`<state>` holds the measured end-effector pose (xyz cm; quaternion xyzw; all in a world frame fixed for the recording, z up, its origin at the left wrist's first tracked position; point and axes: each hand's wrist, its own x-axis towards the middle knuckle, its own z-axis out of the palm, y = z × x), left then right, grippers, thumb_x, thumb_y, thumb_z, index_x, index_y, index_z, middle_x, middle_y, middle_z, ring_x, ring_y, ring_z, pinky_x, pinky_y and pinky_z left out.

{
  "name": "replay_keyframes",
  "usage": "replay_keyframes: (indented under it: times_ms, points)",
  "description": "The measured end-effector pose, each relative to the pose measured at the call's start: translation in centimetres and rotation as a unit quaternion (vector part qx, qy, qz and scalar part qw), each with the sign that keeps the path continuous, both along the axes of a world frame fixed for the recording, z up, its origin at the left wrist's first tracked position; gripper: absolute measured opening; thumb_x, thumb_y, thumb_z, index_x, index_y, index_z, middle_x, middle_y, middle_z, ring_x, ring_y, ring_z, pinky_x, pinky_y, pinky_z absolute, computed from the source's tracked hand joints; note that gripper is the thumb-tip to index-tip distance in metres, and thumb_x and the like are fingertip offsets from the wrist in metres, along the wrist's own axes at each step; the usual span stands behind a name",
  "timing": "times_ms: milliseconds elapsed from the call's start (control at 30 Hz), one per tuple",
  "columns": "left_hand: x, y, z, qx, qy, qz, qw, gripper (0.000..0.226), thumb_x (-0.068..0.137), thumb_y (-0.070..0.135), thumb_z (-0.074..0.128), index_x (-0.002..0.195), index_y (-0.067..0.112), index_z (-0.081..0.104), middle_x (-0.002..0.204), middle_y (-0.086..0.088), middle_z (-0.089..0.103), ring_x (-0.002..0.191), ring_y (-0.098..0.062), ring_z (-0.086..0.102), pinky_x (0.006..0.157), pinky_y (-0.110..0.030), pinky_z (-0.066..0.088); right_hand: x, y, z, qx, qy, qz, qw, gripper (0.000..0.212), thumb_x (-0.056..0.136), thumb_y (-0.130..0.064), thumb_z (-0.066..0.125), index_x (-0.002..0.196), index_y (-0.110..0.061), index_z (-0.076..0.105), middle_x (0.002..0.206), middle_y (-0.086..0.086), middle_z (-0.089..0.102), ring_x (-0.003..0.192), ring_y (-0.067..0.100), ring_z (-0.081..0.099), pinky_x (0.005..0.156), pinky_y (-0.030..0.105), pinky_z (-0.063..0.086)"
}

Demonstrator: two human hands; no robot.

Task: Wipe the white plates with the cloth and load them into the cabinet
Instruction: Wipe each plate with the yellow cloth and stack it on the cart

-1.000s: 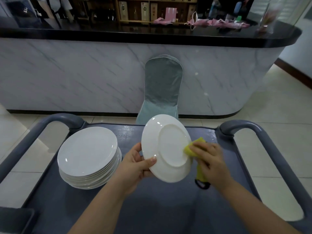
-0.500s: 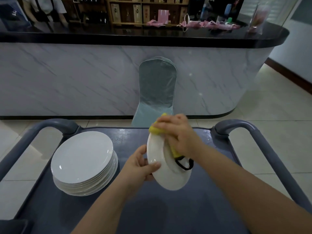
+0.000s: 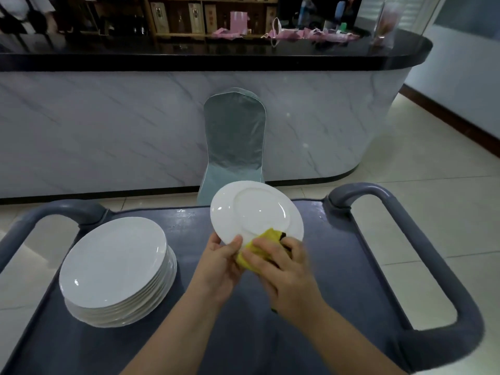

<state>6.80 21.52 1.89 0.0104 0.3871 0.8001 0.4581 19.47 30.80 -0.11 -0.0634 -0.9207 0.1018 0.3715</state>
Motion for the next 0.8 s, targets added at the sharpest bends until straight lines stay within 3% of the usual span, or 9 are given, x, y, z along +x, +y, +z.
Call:
replay_keyframes:
  times_ms: [67,133,233,300,433,533,600,733,800]
  points:
    - [-0.2,-0.3,-0.4,0.009,-0.021,-0.003,1.0,0.056,0.077,0.002,0.06,0.13,0.013,0.051,0.112,-0.014,0.071,0.089,-0.028,0.072,0.062,-0.035,0.06,1.0,1.3,-0.7,-0.001,0.012,-0.011,1.0,0.028,0.093,-0.013,0.061,0.118,-0.024,0.069,0.128,-0.005,0.059,0.098,0.03,0.049,0.09,0.036,0.044]
    - [-0.8,-1.1,-0.7,0.014,-0.017,-0.02,1.0,0.053,0.076,0.001,0.06,0.127,0.012,0.052,0.112,-0.013,0.071,0.091,-0.028,0.072,0.064,-0.038,0.061,2.9,3.5,-1.1,-0.082,0.041,-0.062,0.994,0.03,0.09,-0.01,0.063,0.117,-0.02,0.069,0.127,-0.004,0.057,0.099,0.028,0.048,0.097,0.03,0.038]
    - [-1.5,-2.2,-0.7,0.01,0.046,-0.096,0.994,0.051,0.079,-0.003,0.063,0.127,0.011,0.052,0.11,-0.012,0.071,0.087,-0.027,0.072,0.062,-0.037,0.06,4.2,7.0,0.3,-0.186,0.013,-0.128,0.974,0.035,0.087,0.0,0.066,0.118,-0.016,0.066,0.123,-0.006,0.055,0.106,0.035,0.051,0.098,0.035,0.039]
    - [-1.3,-2.4,-0.5,-0.001,0.094,-0.145,0.985,0.057,0.078,-0.006,0.068,0.129,0.012,0.052,0.112,-0.014,0.07,0.087,-0.027,0.071,0.061,-0.039,0.06,2.9,9.0,2.3,-0.207,-0.019,-0.135,0.969,0.031,0.089,-0.003,0.066,0.117,-0.014,0.068,0.121,-0.005,0.058,0.108,0.038,0.05,0.099,0.032,0.035]
    - [-0.3,-1.4,0.2,-0.018,0.161,-0.159,0.974,0.062,0.072,0.0,0.068,0.13,0.014,0.051,0.118,-0.017,0.067,0.097,-0.033,0.067,0.067,-0.043,0.061,-2.2,7.6,5.8,-0.131,-0.038,-0.097,0.986,0.027,0.092,-0.011,0.063,0.117,-0.017,0.07,0.12,0.001,0.064,0.099,0.036,0.05,0.092,0.026,0.03]
    - [-0.6,-1.4,0.2,-0.029,0.146,-0.128,0.981,0.064,0.072,-0.003,0.072,0.13,0.007,0.049,0.116,-0.02,0.067,0.094,-0.033,0.068,0.068,-0.044,0.061,-1.4,3.8,3.8,-0.076,-0.057,0.004,0.995,0.03,0.094,-0.023,0.054,0.121,-0.018,0.068,0.121,0.002,0.063,0.097,0.03,0.047,0.095,0.031,0.035]
    - [-0.9,-2.0,-0.4,-0.039,0.121,-0.119,0.985,0.062,0.075,-0.006,0.073,0.131,0.007,0.049,0.115,-0.021,0.067,0.09,-0.033,0.069,0.067,-0.043,0.061,1.8,3.4,1.1,-0.068,-0.086,0.049,0.993,0.03,0.095,-0.021,0.053,0.121,-0.018,0.068,0.124,-0.001,0.062,0.1,0.026,0.044,0.098,0.032,0.038]
    - [-0.5,-2.7,-2.1,-0.057,0.1,-0.161,0.98,0.065,0.072,-0.004,0.076,0.13,0.013,0.05,0.114,-0.016,0.069,0.09,-0.032,0.07,0.067,-0.043,0.061,5.7,6.8,-1.5,-0.129,-0.098,-0.039,0.986,0.031,0.086,0.0,0.062,0.113,-0.012,0.072,0.12,0.001,0.062,0.096,0.029,0.046,0.09,0.047,0.045]
    - [0.4,-2.2,-2.6,-0.064,0.112,-0.198,0.972,0.067,0.069,0.001,0.074,0.13,0.015,0.051,0.112,-0.015,0.07,0.088,-0.031,0.07,0.063,-0.04,0.061,4.0,7.3,-0.8,-0.157,-0.081,-0.093,0.98,0.034,0.084,0.001,0.068,0.114,-0.014,0.071,0.122,-0.001,0.061,0.096,0.033,0.048,0.093,0.044,0.042]
